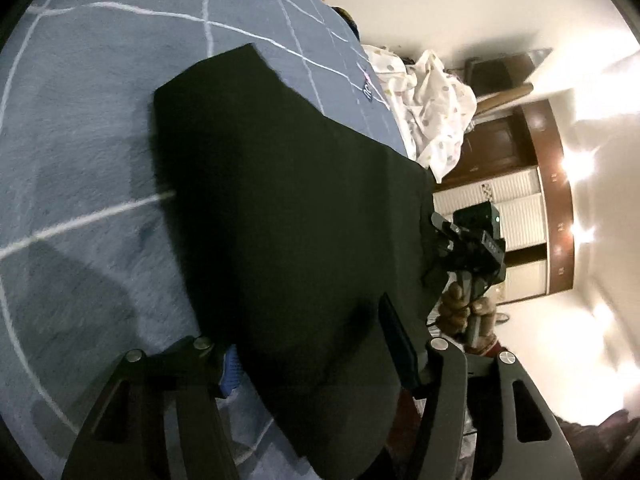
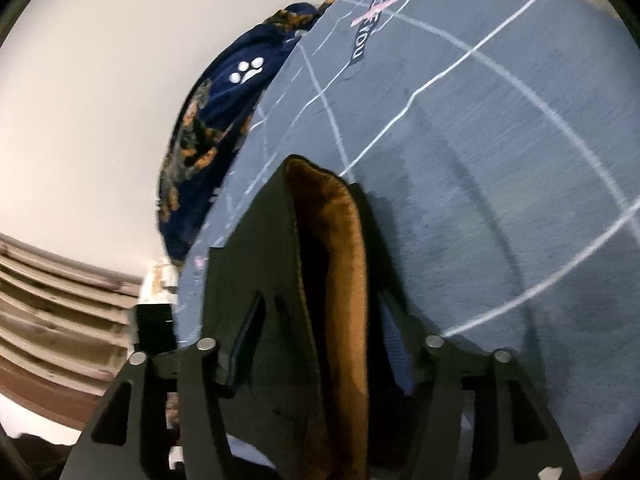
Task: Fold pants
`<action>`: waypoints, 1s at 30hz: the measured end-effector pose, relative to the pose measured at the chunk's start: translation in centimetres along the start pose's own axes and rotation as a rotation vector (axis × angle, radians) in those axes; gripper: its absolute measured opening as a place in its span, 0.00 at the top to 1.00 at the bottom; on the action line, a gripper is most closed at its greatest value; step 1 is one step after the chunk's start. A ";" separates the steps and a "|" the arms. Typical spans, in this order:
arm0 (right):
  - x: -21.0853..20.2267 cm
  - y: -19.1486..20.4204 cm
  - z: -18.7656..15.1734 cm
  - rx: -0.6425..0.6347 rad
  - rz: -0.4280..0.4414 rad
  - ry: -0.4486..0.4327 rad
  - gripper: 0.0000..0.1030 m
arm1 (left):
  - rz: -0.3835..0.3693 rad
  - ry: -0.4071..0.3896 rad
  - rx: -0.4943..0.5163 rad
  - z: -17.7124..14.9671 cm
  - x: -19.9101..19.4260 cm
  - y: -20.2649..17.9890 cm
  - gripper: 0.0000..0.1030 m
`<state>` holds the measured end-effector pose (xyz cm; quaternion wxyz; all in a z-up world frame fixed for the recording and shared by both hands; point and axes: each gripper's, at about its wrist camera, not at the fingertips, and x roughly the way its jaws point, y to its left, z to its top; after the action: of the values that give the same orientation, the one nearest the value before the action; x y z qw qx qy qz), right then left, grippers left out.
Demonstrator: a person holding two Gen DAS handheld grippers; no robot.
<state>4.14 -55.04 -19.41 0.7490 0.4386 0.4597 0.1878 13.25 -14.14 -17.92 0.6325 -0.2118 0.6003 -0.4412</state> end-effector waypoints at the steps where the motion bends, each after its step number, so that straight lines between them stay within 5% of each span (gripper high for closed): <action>1: 0.3 0.1 -0.1 0.002 0.012 0.005 0.46 | 0.021 -0.001 0.019 0.0 0.1 -0.3 0.49; 2: 0.6 0.3 -0.2 0.004 0.017 0.009 0.53 | 0.049 -0.004 0.037 -0.1 0.2 -0.6 0.56; 3: 1.2 0.4 -0.4 0.011 0.020 0.031 0.74 | 0.066 -0.012 0.038 -0.2 0.2 -0.6 0.70; 7: 2.3 0.8 -1.7 0.038 0.021 0.016 0.80 | 0.019 -0.072 -0.024 -0.5 -1.3 0.4 0.89; 15: 6.5 4.8 -4.2 0.107 0.214 0.050 0.82 | 0.057 -0.176 -0.027 -3.0 -8.8 1.0 0.90; 21: 16.5 10.4 -7.1 0.090 0.332 0.227 0.83 | 0.163 -0.342 -0.144 -7.7 -19.7 5.1 0.90; 26: 23.4 14.8 -9.2 0.015 0.332 0.345 0.83 | 0.315 -0.388 -0.216 -11.5 -23.6 9.0 0.90; 30: 23.8 14.9 -9.1 -0.012 0.290 0.360 0.82 | 0.322 -0.401 -0.232 -12.8 -23.5 10.0 0.78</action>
<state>10.25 -26.26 -21.25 0.6228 0.4550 0.5170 0.3714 6.71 13.49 -14.87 0.7720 -0.2680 0.5357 -0.2126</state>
